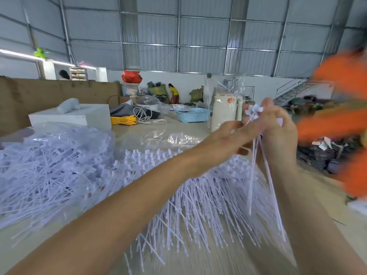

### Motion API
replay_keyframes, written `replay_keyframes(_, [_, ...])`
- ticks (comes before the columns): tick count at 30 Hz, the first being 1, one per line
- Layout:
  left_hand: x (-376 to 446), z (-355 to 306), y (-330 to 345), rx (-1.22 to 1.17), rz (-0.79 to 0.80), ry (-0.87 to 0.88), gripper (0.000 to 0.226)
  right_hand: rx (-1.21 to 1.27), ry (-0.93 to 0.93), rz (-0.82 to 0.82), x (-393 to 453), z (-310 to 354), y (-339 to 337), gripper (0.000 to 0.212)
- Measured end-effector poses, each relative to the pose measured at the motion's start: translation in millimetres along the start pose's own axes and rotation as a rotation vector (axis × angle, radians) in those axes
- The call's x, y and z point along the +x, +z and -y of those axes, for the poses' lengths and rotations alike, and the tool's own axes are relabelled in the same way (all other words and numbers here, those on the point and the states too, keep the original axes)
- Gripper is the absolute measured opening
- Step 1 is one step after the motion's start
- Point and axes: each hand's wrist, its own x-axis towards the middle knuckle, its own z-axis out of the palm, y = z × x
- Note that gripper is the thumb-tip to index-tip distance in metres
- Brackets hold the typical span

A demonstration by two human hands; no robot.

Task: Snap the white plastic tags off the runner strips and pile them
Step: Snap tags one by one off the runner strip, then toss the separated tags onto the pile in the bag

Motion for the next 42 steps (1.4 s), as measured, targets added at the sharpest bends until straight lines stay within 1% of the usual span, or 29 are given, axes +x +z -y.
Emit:
replay_keyframes(2, [1, -5, 5, -0.073, -0.005, 0.094, 0.026, -0.011, -0.073, 0.003, 5, 10, 16, 0.026])
replay_keyframes(4, [-1, -5, 4, -0.153, -0.049, 0.127, 0.026, -0.065, -0.165, 0.034, 6, 22, 30, 0.027])
replay_keyframes(7, [-11, -5, 0, -0.205, -0.055, 0.127, 0.020, -0.085, -0.276, -0.064, 7, 26, 40, 0.029])
replay_keyframes(9, [-22, -6, -8, -0.142, -0.077, 0.111, 0.018, -0.172, -0.306, -0.110, 2, 21, 50, 0.027])
replay_keyframes(10, [-29, -7, -13, -0.093, -0.080, 0.112, 0.017, -0.229, -0.311, -0.104, -1, 17, 55, 0.024])
replay_keyframes(12, [-44, -8, -26, 0.031, -0.103, 0.099, 0.020, -0.277, -0.285, -0.054, -9, 7, 69, 0.023])
replay_keyframes(14, [-59, -6, -41, 0.169, -0.162, 0.044, 0.025, -0.275, -0.204, -0.004, -19, -6, 86, 0.026])
replay_keyframes(17, [-87, 2, -67, 0.388, -0.323, -0.038, 0.041, -0.275, -0.078, 0.137, -39, -28, 116, 0.020])
replay_keyframes(19, [-112, 11, -85, 0.543, -0.454, -0.011, 0.048, -0.254, -0.048, 0.207, -56, -37, 140, 0.016])
replay_keyframes(20, [-127, 15, -95, 0.613, -0.503, 0.014, 0.045, -0.255, -0.040, 0.255, -65, -42, 153, 0.016])
replay_keyframes(22, [-161, 24, -116, 0.741, -0.590, 0.064, 0.033, -0.267, -0.033, 0.403, -87, -50, 179, 0.009])
replay_keyframes(23, [-179, 30, -128, 0.806, -0.653, 0.082, 0.028, -0.258, -0.026, 0.490, -97, -54, 192, 0.006])
replay_keyframes(24, [-197, 36, -140, 0.881, -0.737, 0.081, 0.026, -0.238, -0.025, 0.568, -108, -55, 204, 0.008])
replay_keyframes(25, [-215, 43, -154, 0.953, -0.841, 0.050, 0.025, -0.218, -0.044, 0.622, -118, -57, 214, 0.008])
replay_keyframes(26, [-233, 50, -168, 1.002, -0.953, -0.027, 0.025, -0.230, -0.102, 0.643, -126, -61, 223, 0.008])
replay_keyframes(27, [-250, 58, -182, 1.023, -1.048, -0.134, 0.025, -0.302, -0.189, 0.648, -132, -67, 230, 0.011])
replay_keyframes(28, [-265, 66, -196, 1.030, -1.102, -0.240, 0.023, -0.437, -0.273, 0.663, -138, -76, 235, 0.016])
replay_keyframes(29, [-278, 73, -209, 1.045, -1.106, -0.344, 0.020, -0.609, -0.323, 0.700, -143, -85, 240, 0.021])
replay_keyframes(30, [-287, 82, -220, 1.078, -1.062, -0.451, 0.019, -0.795, -0.316, 0.765, -148, -93, 244, 0.025])
replay_keyframes(31, [-291, 90, -227, 1.123, -0.985, -0.543, 0.018, -0.984, -0.278, 0.838, -152, -102, 247, 0.028])
replay_keyframes(32, [-293, 99, -232, 1.163, -0.889, -0.603, 0.017, -1.160, -0.226, 0.894, -154, -110, 250, 0.031])
replay_keyframes(33, [-291, 108, -235, 1.185, -0.795, -0.619, 0.018, -1.299, -0.170, 0.933, -152, -115, 253, 0.032])
replay_keyframes(34, [-286, 115, -237, 1.193, -0.714, -0.603, 0.017, -1.383, -0.116, 0.960, -147, -119, 255, 0.031])
replay_keyframes(35, [-278, 123, -240, 1.199, -0.654, -0.582, 0.017, -1.414, -0.069, 0.980, -142, -121, 255, 0.030])
replay_keyframes(37, [-256, 135, -248, 1.210, -0.559, -0.564, 0.018, -1.359, -0.022, 0.981, -130, -122, 252, 0.033])
replay_keyframes(40, [-212, 151, -257, 1.234, -0.449, -0.543, 0.021, -1.242, -0.096, 0.889, -120, -121, 244, 0.032])
replay_keyframes(42, [-184, 159, -260, 1.260, -0.426, -0.556, 0.028, -1.199, -0.135, 0.869, -116, -119, 241, 0.035])
